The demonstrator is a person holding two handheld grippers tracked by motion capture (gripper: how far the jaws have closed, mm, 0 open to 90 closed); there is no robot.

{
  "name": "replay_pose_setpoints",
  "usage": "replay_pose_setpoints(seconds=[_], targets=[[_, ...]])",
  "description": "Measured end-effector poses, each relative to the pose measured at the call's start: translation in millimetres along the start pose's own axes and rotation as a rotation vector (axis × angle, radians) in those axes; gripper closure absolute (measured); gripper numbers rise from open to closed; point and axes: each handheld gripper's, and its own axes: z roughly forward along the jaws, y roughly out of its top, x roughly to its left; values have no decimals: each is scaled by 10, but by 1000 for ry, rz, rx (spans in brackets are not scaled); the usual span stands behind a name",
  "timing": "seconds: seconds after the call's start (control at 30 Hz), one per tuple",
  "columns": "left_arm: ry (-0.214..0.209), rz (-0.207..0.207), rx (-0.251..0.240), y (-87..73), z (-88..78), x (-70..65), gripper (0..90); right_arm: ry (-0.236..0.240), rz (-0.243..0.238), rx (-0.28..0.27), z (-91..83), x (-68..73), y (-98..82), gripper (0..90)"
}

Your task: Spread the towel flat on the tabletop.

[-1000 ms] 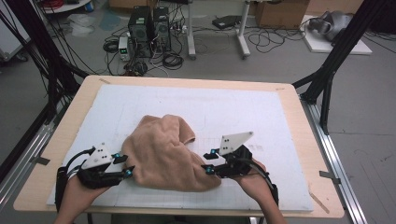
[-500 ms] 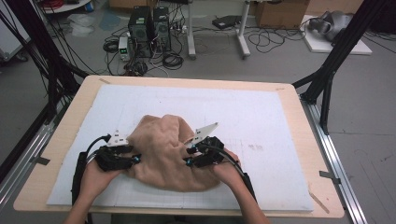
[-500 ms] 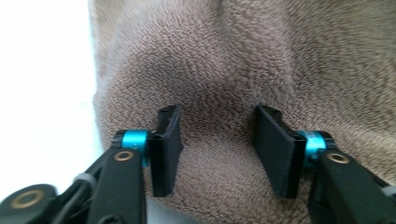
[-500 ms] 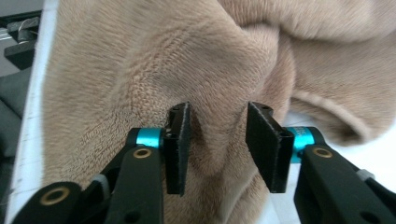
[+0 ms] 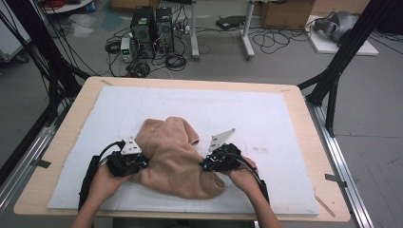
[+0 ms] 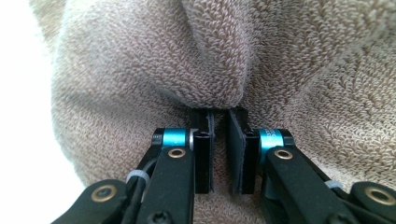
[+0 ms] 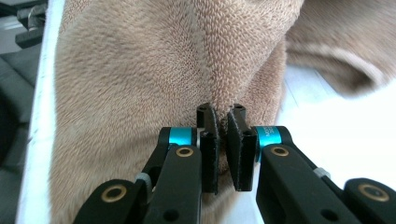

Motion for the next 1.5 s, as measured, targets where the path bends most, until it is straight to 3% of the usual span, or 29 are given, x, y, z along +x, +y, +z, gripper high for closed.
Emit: replay_pose_setpoints(seconds=[0.3,0.53,0.63,0.73,0.87,1.0,1.03,1.07,1.17,1.23,1.27,1.33,1.43,1.5], targets=[[-66,17,-35,107,21,-175,811,-41,17,-39,-450,184,-310,845],[-86,59,-35,133,29,-321,818,-36,10,-28,-522,381,-452,845],[-83,71,-46,67,-70,-348,826,-12,-3,-10,-481,477,-462,844],[-90,54,-76,-53,-208,-325,831,-5,-14,-13,-474,522,-435,830],[-95,46,-103,-131,-367,-258,811,-3,-15,-46,-505,484,-367,744],[-90,48,-145,-57,-499,-180,662,-35,-14,-89,-573,407,-247,649],[-89,49,-158,-25,-524,-150,619,-47,-1,-123,-616,336,-181,610],[-80,54,-170,11,-542,-117,619,-47,-1,-123,-616,336,-181,610],[-59,41,-180,117,-535,-4,581,-75,27,-173,-691,173,-52,573],[-51,36,-184,179,-484,61,580,-84,34,-184,-691,136,-33,573],[-52,32,-180,208,-445,85,561,-92,52,-191,-646,27,14,558],[-69,24,-167,269,-363,108,551,-98,64,-184,-614,-2,28,545],[-49,55,-162,347,-263,87,519,-132,81,-127,-410,-120,84,481],[-45,63,-150,374,-199,104,501,-127,87,-100,-283,-165,112,475]])
